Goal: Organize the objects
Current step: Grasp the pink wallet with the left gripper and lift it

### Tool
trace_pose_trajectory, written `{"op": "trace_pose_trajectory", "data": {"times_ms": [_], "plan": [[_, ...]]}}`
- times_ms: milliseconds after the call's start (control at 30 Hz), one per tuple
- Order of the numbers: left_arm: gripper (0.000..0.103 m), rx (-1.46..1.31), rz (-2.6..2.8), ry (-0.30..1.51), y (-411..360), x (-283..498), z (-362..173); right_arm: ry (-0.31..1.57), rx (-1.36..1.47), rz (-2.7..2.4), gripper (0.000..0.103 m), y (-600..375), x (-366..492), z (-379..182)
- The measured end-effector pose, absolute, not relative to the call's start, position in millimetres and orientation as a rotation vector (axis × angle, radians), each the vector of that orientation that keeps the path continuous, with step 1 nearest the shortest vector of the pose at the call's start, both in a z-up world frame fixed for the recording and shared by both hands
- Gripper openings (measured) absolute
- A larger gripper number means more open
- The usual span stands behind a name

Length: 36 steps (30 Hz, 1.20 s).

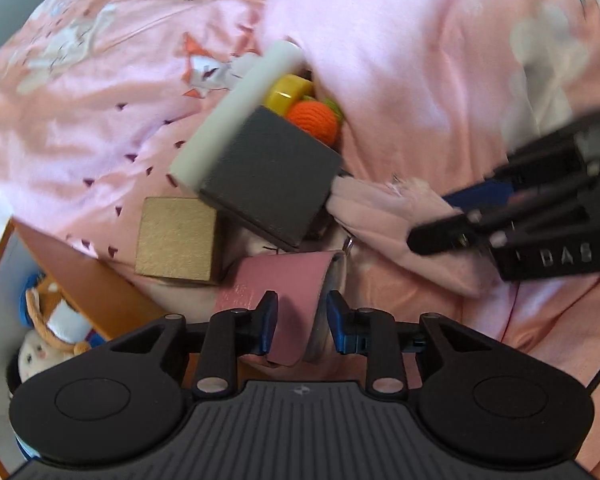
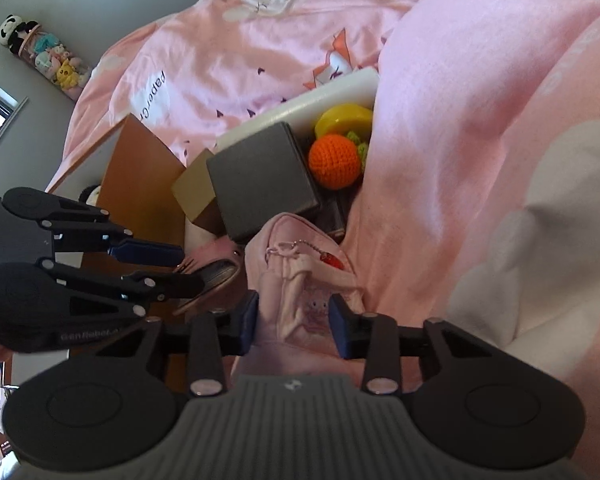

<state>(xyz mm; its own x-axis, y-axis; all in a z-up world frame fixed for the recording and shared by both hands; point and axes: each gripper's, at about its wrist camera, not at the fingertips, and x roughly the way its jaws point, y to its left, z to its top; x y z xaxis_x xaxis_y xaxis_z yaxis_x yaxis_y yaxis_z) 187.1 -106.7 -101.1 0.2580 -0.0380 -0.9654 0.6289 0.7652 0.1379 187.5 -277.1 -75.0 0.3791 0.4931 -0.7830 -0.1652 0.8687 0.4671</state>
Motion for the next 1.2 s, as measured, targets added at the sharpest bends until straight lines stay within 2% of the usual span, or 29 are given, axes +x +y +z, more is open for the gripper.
{"op": "trace_pose_trajectory", "data": {"times_ms": [67,100,200,400,533,633,700,733,800,833,967,1067,1100,1133,1200], "plan": [[0.028,0.605,-0.492,1.237,-112.4,182.1,-103.3,1.088,0.335,0.424,0.023,-275.5,184.2,-71.8],[0.020,0.610,-0.497,1.232,-112.6,180.9,-102.2,1.082,0.353,0.427,0.022,-277.5,183.5,-70.7],[0.012,0.604,-0.474,1.205,-108.2,181.9,-92.4,1.095,0.424,0.464,0.021,-280.5,184.8,-71.1],[0.010,0.567,-0.414,1.173,-86.3,197.7,-71.9,1.130,0.388,0.478,0.021,-262.0,190.9,-71.9],[0.011,0.544,-0.432,1.190,-82.9,203.5,-68.8,1.090,0.377,0.534,0.020,-248.2,202.7,-69.3],[0.016,0.532,-0.452,1.203,-80.2,205.4,-65.5,1.082,0.412,0.570,0.019,-243.4,215.1,-70.0],[0.024,0.537,-0.476,1.213,-79.3,206.5,-63.5,1.090,0.407,0.578,0.019,-240.5,220.0,-72.2],[0.037,0.539,-0.500,1.223,-79.1,206.2,-62.7,1.092,0.409,0.585,0.019,-239.9,221.5,-72.8],[0.055,0.556,-0.539,1.240,-80.2,205.3,-62.3,1.092,0.414,0.592,0.019,-240.7,222.2,-73.8],[0.058,0.580,-0.535,1.234,-81.6,204.3,-63.6,1.091,0.415,0.593,0.019,-241.5,222.1,-73.6],[0.059,0.742,-0.517,1.221,-92.7,196.3,-81.9,1.090,0.419,0.585,0.019,-243.5,221.5,-73.0],[0.058,0.846,-0.500,1.192,-99.9,186.0,-96.0,1.091,0.428,0.584,0.019,-245.7,221.2,-74.2],[0.052,0.871,-0.479,1.189,-101.4,184.4,-101.3,1.090,0.427,0.585,0.019,-246.1,221.3,-74.4],[0.040,0.893,-0.460,1.187,-102.2,183.5,-106.7,1.090,0.427,0.585,0.019,-246.9,221.1,-74.5],[0.030,0.896,-0.432,1.178,-100.6,182.8,-111.9,1.088,0.430,0.584,0.019,-247.6,220.3,-74.6]]}}
